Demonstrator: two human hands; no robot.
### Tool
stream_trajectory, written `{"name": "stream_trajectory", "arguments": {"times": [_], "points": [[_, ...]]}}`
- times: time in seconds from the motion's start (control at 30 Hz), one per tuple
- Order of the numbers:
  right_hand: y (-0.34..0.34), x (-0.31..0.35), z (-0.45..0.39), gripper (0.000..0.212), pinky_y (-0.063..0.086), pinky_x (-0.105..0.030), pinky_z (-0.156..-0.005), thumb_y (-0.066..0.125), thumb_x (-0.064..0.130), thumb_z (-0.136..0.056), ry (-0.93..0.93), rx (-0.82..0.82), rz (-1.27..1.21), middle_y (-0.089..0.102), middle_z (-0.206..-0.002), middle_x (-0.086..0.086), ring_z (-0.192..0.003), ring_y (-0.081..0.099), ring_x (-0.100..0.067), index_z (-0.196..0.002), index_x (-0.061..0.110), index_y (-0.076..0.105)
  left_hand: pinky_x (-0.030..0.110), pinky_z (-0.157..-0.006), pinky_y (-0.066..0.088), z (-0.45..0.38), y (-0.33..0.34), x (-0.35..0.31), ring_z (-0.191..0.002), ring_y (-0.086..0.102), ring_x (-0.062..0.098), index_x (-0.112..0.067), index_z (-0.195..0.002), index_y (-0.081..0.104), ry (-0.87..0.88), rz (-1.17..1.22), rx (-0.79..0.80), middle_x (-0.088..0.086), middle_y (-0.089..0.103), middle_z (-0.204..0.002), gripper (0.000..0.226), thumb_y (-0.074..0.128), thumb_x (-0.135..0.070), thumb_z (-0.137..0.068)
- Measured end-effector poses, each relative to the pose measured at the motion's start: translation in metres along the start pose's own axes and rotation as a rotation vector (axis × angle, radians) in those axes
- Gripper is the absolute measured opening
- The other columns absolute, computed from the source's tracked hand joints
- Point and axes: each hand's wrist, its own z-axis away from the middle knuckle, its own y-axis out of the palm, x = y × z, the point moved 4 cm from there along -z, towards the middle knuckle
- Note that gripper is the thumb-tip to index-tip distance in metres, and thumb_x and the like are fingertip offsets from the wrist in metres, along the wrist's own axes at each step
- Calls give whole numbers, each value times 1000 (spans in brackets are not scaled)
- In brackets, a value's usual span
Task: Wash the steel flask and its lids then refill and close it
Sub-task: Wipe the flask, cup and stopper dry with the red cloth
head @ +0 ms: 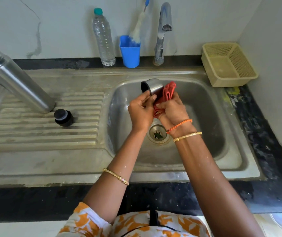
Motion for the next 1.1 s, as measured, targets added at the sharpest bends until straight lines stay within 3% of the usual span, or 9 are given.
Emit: {"name": "stream_trajectory", "arguments": {"times": [0.2,0.3,0.4,0.5,0.6,0.67,0.8,0.97,1.1], "points": [[-14,15,-14,68,48,-55,-92,21,-24,-73,72,107,44,47,-133,-32,-119,51,-43,-136,-6,38,23,-87,51,-3,-7,-26,-91,63,9,5,-129,53,-237,155,96,14,64,-115,39,60,-1,-91],[-23,28,-18,69,52,-50,-88,19,-27,-72,89,281,205,56,-125,-25,-114,57,-37,-131,-4,46,28,-96,47,-8,-15,-42,-112,59,18,0,-134,50,-370,59,306,14,61,-126,44,59,-5,-92],[-23,46,-26,62,54,-35,-89,35,-24,-66,45,384,523,71,-101,-1,-99,66,-17,-112,11,57,20,-86,49,-16,-21,-52,-101,61,14,-1,-129,56,-324,-150,374,10,64,-115,40,62,-4,-90],[-9,59,-30,73,48,-30,-94,47,-8,-59,-93,452,1028,66,-114,7,-110,58,-13,-119,32,57,10,-73,48,-19,-18,-51,-89,62,10,2,-121,63,-182,-323,306,4,66,-106,34,65,-1,-87],[8,49,-23,75,33,-15,-105,45,-17,-74,-328,455,1269,42,-145,-10,-133,39,-21,-140,17,43,16,-72,48,-23,-16,-39,-85,60,13,1,-105,71,-164,-260,124,6,67,-92,22,66,0,-84],[20,29,0,74,19,-27,-116,40,-14,-70,-586,358,1295,30,-150,-17,-141,25,-29,-141,10,41,28,-68,47,-26,-18,-29,-81,55,19,-3,-86,72,-311,-45,6,12,64,-83,13,60,1,-81],[18,-13,19,86,-3,-32,-119,36,-10,-57,-861,165,1246,18,-155,-14,-145,6,-36,-142,7,40,31,-82,54,-26,-16,-16,-90,66,23,-3,-103,66,-576,358,85,15,70,-99,19,50,-8,-94],[-1,15,-36,88,23,-57,-113,38,-20,-69,-624,244,974,20,-155,-15,-145,18,-30,-149,14,21,25,-85,49,-16,-20,-14,-75,67,10,-12,-95,61,-532,422,153,-2,72,-71,15,49,-4,-97],[5,-5,-11,90,17,-33,-119,36,-22,-68,-660,206,1052,6,-158,-13,-147,6,-25,-150,8,15,20,-69,56,-20,-21,-13,-68,68,8,-9,-97,62,-475,486,80,0,72,-70,16,47,-5,-97]]}}
